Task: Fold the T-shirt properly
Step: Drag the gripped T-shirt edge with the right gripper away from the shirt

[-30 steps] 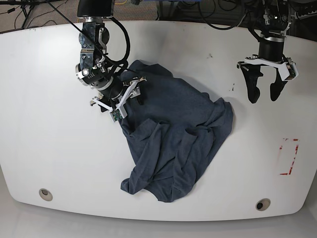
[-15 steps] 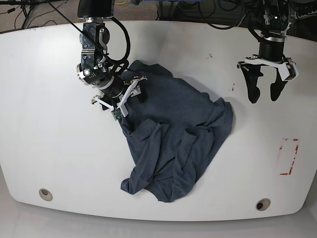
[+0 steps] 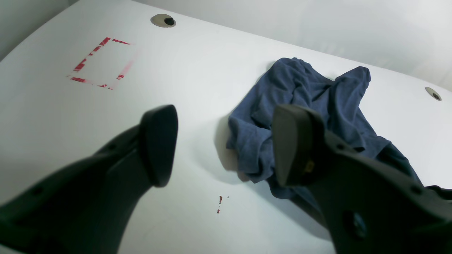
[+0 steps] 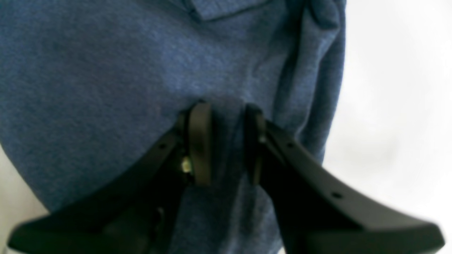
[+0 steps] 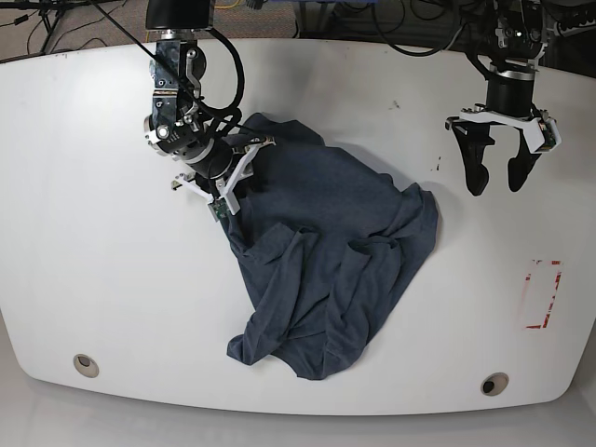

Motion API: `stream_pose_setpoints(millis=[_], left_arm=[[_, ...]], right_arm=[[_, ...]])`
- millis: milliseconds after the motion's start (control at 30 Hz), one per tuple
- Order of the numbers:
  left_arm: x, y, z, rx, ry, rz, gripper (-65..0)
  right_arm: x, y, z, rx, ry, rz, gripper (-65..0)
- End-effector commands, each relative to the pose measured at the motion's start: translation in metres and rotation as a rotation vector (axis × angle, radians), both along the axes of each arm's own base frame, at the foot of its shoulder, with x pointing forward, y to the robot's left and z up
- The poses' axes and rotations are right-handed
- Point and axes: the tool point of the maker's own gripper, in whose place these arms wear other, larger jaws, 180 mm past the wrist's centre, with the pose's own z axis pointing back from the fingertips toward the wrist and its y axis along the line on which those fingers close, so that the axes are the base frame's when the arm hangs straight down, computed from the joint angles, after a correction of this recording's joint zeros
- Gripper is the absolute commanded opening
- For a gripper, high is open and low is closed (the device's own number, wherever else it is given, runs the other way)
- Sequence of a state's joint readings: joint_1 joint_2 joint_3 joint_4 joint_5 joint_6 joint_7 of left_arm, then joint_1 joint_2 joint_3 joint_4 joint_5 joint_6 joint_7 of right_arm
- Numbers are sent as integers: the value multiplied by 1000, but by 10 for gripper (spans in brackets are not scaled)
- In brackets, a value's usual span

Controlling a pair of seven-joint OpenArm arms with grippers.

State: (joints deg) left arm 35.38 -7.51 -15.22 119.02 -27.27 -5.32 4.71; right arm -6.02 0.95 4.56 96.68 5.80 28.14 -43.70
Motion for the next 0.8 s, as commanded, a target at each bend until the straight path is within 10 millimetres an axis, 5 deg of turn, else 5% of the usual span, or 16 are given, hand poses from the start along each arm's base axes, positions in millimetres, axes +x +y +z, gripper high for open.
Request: stream_pose_setpoints(millis=[0,300,767], left_arm=[[2,-1,15,7,-56,-5,-263],[5,-2,15,16,-56,-8,-265],[6,0,12,14,-55,-2,-263]], right_arm=[[9,3,14,18,-53,10,-556],[11,4,17,22,-63,15,-626],[52,-18,58,-53,-181,27,-644]])
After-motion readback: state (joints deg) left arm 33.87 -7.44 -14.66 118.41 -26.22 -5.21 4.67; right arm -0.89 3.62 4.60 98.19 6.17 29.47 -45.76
